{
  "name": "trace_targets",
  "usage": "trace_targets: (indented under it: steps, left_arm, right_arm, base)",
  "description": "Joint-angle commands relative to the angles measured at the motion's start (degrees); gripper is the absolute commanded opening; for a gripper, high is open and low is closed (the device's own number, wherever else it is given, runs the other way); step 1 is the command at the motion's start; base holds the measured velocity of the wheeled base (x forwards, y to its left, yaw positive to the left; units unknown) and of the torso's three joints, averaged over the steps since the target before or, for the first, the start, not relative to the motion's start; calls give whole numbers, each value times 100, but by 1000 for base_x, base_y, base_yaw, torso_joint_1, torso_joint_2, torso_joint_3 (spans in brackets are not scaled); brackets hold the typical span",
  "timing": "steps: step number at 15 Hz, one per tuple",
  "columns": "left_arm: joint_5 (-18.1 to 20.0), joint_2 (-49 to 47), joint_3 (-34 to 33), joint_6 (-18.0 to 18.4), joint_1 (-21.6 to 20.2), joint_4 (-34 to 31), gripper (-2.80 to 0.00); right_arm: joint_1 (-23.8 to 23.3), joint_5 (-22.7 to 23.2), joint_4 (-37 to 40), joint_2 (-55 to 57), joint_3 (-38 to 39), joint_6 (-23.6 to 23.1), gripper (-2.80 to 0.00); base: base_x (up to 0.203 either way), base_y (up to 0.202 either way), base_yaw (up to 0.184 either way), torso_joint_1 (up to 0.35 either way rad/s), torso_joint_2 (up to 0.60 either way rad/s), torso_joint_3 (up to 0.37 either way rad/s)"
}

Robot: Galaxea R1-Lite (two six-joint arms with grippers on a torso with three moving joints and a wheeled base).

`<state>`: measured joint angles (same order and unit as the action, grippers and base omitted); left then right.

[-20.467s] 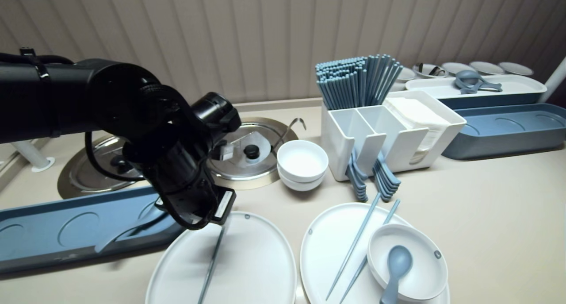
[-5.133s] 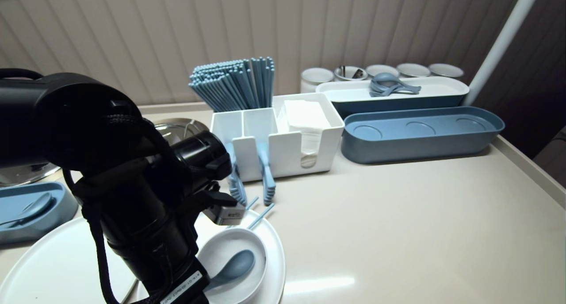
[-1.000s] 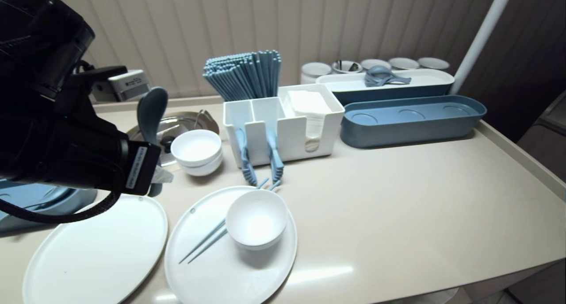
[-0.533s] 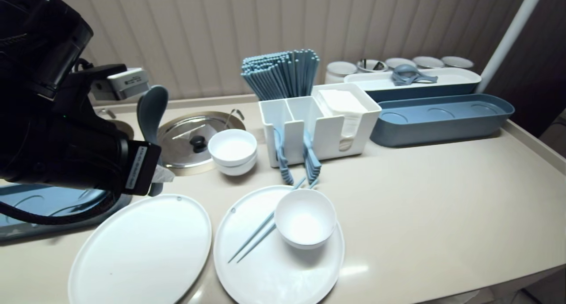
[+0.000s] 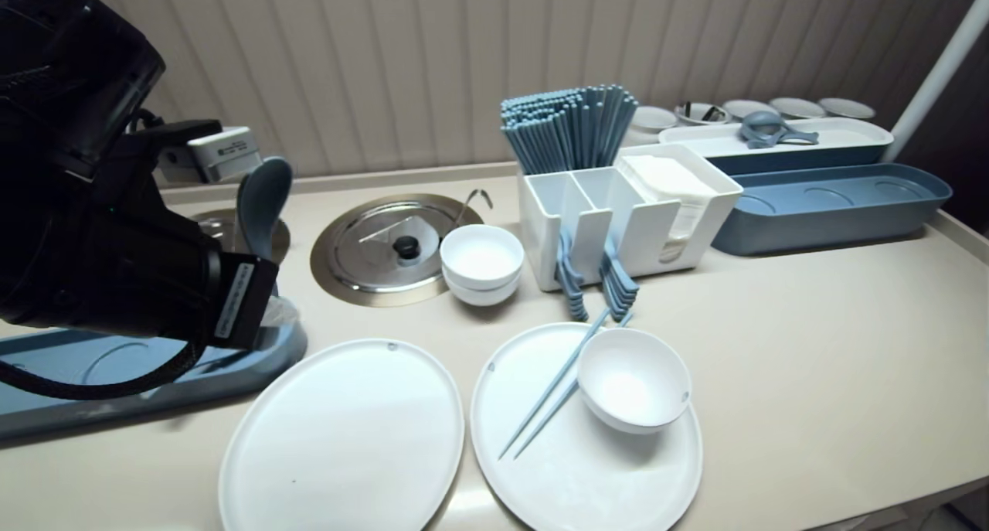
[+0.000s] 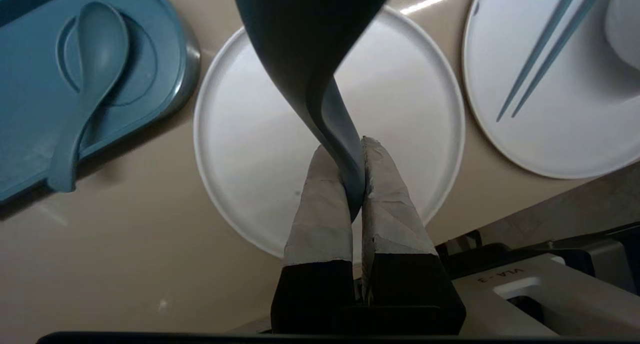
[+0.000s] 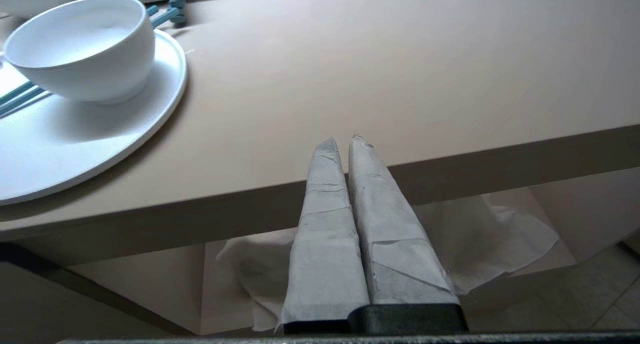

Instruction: Put the spoon back from the bowl

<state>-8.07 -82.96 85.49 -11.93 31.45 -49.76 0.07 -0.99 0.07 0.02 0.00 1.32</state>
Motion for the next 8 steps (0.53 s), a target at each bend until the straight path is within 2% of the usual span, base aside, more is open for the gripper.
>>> trace_targets:
  steps: [1, 3, 4, 6, 8]
  left_arm:
    - [-69, -1, -1, 31, -2, -126, -280]
    - [-325, 41, -72, 371, -94, -326, -280]
    - [-469, 72, -147, 617, -269, -475, -280]
    - [-598, 123, -267, 1094, -749, -610, -280]
    - [-618, 172, -331, 1659, -1407, -644, -280]
  right_arm:
    - [1, 2, 1, -2, 0, 0, -280]
    - [1, -6, 1, -2, 0, 0, -280]
    - [1, 1, 1, -2, 0, 0, -280]
    - [1, 0, 1, -2, 0, 0, -280]
    - [1, 0, 1, -2, 0, 0, -280]
  base:
    - [0, 195, -2, 0, -1, 2]
    - [0, 187, -5, -1, 4, 5]
    - [0, 125, -3, 2, 7, 2]
    - [0, 38, 0, 3, 1, 1]
    - [0, 0, 0, 0, 0, 0]
